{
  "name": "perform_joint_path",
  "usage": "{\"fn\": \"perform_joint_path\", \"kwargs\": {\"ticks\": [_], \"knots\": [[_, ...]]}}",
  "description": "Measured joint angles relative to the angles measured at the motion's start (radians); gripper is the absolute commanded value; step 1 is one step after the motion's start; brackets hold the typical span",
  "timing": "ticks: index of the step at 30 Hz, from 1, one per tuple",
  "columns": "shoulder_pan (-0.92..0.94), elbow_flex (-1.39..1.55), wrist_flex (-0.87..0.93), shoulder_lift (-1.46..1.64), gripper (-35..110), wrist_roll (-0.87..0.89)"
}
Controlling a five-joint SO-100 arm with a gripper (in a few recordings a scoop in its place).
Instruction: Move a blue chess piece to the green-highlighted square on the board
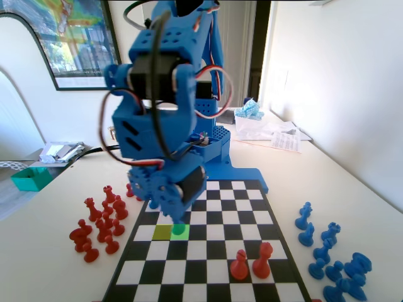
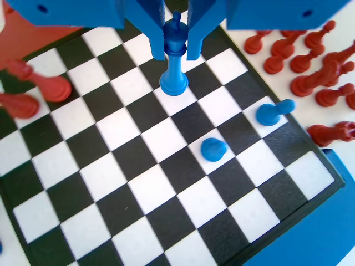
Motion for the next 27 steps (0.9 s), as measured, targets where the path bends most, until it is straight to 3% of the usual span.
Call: {"fn": "perform_joint_path", "kwargs": {"ticks": [16, 27], "knots": [[-0.009, 0.072, -0.058, 0.0, 1, -0.006], [-0.009, 0.071, -0.052, 0.0, 12, 0.0]]}}
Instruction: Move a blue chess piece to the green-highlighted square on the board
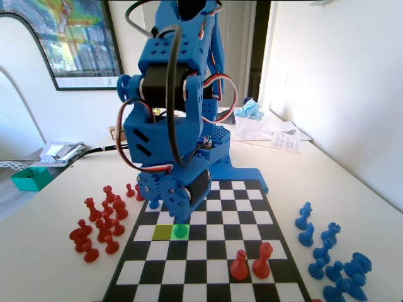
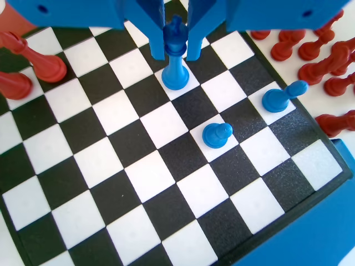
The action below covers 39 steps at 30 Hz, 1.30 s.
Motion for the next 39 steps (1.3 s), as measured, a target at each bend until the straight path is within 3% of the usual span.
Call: {"fn": "perform_joint_path", "kwargs": {"ticks": [9, 17, 28, 39], "knots": [[0.0, -0.041, 0.061, 0.052, 12, 0.0], [-0.028, -0.173, 0.299, 0.212, 12, -0.025], [-0.091, -0.298, 0.67, 0.615, 12, -0.218], [-0.167, -0.206, 0.85, 1.127, 6, -0.397]]}}
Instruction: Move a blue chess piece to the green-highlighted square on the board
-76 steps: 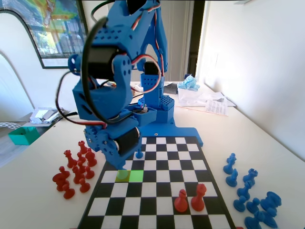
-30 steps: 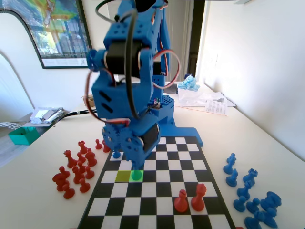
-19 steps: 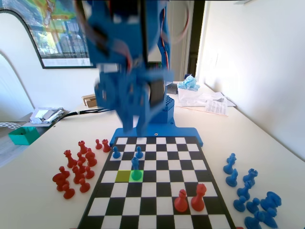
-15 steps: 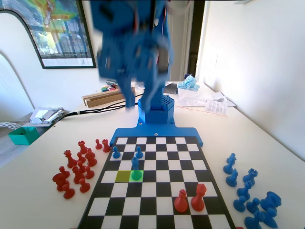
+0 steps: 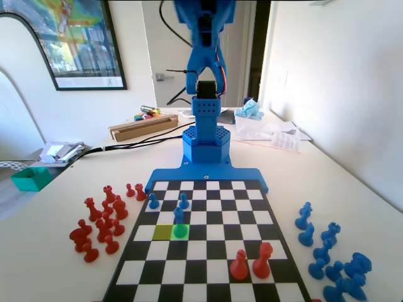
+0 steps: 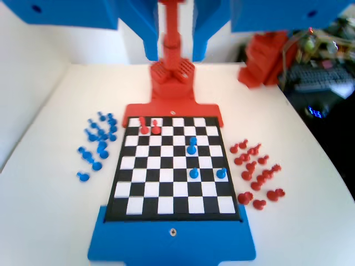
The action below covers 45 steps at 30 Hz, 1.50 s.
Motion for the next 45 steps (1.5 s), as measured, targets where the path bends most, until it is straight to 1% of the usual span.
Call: {"fn": "perform_joint_path", "kwargs": {"ticks": [6, 11, 17, 23, 45], "knots": [[-0.026, 0.163, -0.002, 0.255, 3, -0.071], [-0.02, 0.319, -0.069, 0.403, 1, -0.123], [-0.018, 0.476, -0.156, 0.538, 1, -0.146], [-0.018, 0.502, -0.195, 0.597, 1, -0.143], [-0.009, 0.502, -0.195, 0.603, 3, -0.143]]}}
